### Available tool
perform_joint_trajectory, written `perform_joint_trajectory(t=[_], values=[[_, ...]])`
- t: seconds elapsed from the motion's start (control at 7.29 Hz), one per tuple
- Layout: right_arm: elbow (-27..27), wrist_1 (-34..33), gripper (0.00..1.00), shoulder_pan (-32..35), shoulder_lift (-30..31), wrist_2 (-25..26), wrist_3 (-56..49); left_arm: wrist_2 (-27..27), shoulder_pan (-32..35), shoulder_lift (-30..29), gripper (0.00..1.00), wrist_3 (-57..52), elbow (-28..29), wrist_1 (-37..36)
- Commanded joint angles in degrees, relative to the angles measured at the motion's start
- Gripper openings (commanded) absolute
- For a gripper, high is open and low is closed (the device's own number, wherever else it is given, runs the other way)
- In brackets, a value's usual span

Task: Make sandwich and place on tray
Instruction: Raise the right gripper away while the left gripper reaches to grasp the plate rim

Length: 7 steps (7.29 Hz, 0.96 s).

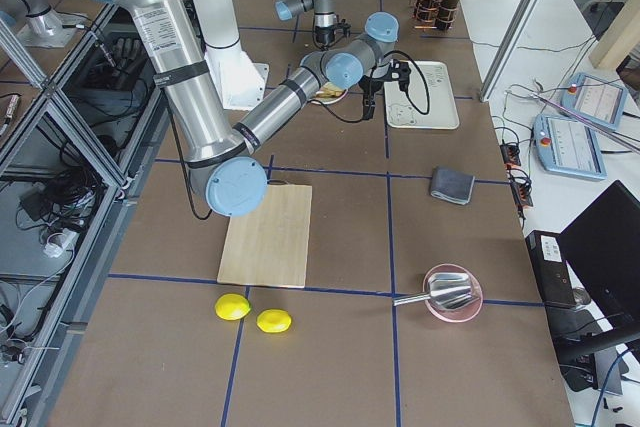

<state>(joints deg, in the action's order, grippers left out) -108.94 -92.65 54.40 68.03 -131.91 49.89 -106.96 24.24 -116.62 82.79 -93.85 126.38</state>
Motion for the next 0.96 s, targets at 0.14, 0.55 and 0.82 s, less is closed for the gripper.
perform_joint_trajectory(t=[0.14, 0.55, 0.82], values=[[0.04, 0.01, 1.0, 0.01, 0.0, -0.01, 0.03, 0.0, -0.33, -0.01, 0.3, 0.0, 0.42, 0.0], [-0.04, 0.01, 1.0, 0.27, 0.0, -0.1, 0.03, 0.0, -0.33, -0.01, 0.14, 0.0, 0.16, 0.0], [-0.04, 0.01, 1.0, 0.27, 0.0, -0.1, 0.03, -0.09, -0.25, -0.1, 0.0, 0.0, -0.19, 0.0]])
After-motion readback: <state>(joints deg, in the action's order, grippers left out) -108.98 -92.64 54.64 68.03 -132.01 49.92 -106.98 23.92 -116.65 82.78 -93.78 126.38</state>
